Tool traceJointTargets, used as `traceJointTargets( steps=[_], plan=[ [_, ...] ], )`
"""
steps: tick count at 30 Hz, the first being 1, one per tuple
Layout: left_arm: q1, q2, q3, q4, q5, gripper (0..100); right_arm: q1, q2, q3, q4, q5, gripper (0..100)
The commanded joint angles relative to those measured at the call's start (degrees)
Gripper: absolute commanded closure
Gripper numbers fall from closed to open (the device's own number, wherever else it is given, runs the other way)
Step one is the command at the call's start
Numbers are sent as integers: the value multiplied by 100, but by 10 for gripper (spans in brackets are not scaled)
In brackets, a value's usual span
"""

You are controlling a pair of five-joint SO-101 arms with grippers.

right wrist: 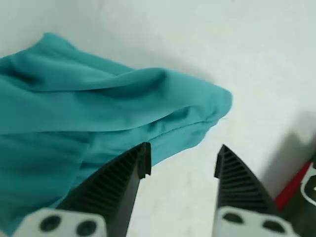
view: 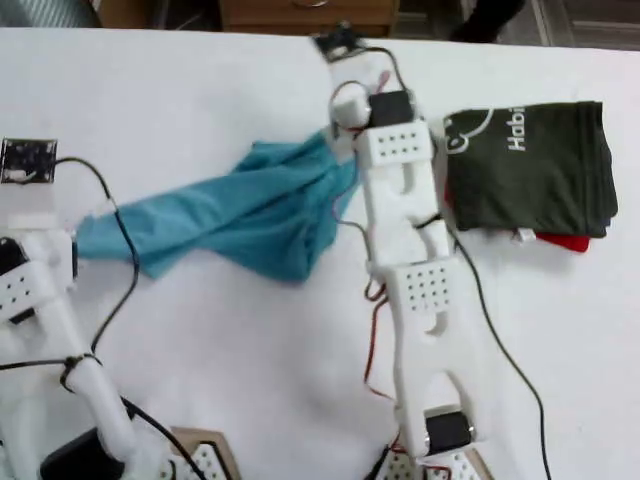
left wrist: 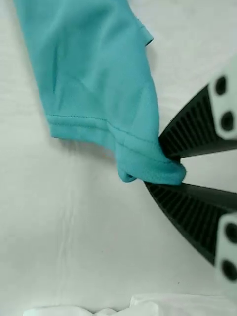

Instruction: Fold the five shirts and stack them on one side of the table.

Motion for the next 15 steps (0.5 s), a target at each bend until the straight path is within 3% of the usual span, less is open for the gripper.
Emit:
traceJointTargets(
  steps=[1,9,15],
  plan=[
    [62,-149,-154,-88,-62,975,-321,-338,-273,435,44,818],
    [62,-149,-215,-88,-62,975,-919,-330,1116,435,-958,817],
    [62,-149,-215,-88,-62,975,-1165,-330,1538,435,-1363,740]
  ],
)
